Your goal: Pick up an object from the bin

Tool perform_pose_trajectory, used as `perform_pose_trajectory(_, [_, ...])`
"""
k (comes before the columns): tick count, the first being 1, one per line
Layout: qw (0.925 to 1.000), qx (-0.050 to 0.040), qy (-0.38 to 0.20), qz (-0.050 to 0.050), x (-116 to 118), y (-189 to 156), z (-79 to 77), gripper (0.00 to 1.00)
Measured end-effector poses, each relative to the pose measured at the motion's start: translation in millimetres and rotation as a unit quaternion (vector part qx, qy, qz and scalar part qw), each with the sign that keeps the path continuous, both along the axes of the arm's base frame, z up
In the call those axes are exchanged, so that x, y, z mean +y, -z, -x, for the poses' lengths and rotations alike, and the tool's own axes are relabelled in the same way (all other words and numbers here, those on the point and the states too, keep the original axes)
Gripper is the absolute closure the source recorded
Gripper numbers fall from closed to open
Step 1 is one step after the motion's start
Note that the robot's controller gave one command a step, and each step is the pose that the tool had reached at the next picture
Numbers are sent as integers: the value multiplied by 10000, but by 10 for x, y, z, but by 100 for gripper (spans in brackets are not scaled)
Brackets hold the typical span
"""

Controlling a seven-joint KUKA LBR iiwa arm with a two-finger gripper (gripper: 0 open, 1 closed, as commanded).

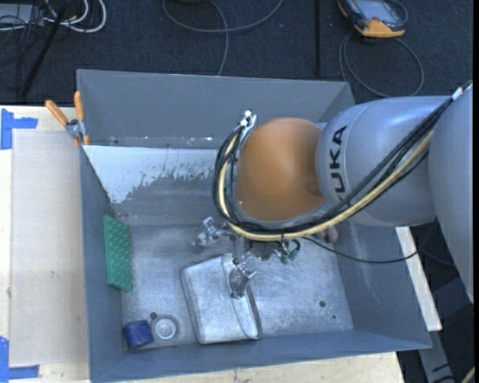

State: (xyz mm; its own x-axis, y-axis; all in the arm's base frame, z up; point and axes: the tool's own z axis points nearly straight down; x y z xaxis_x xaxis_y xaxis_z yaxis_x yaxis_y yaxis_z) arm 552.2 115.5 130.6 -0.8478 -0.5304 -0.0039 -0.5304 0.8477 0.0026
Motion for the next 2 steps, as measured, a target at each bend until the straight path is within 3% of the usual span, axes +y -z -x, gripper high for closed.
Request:
perform_pose_trajectory(1, [9983, 19, -574, 7, -133, 596, -332, 0])
perform_pose_trajectory(2, [9984, 20, -565, 16, -129, 579, -337, 0])
